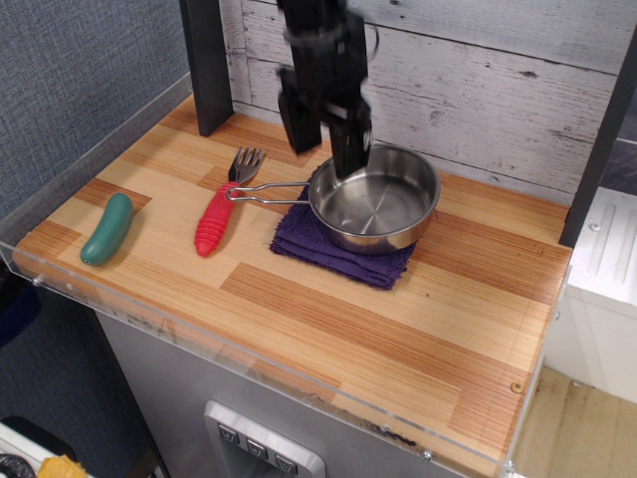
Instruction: Place the vessel over the violet cloth.
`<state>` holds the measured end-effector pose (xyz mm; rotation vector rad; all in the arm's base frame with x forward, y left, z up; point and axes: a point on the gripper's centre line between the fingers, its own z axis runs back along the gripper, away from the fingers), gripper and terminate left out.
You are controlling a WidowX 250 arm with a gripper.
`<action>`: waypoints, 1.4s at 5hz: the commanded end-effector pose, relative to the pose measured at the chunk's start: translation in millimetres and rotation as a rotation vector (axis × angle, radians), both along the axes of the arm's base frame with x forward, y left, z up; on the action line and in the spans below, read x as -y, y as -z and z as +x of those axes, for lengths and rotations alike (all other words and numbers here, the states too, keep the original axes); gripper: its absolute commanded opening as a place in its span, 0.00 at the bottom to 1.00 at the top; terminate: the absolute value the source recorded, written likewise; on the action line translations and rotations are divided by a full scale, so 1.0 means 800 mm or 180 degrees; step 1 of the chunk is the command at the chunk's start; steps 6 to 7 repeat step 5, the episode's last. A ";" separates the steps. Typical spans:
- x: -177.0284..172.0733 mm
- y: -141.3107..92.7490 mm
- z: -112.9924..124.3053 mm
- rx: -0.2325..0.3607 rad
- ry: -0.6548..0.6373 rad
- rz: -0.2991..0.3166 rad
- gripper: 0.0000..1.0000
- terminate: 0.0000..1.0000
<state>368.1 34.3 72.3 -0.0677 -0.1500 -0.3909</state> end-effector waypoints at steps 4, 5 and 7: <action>0.000 -0.093 -0.050 0.0621 -0.0071 -0.0139 1.00 0.00; 0.000 -0.093 -0.050 0.0621 -0.0071 -0.0139 1.00 1.00; 0.000 -0.093 -0.050 0.0621 -0.0071 -0.0139 1.00 1.00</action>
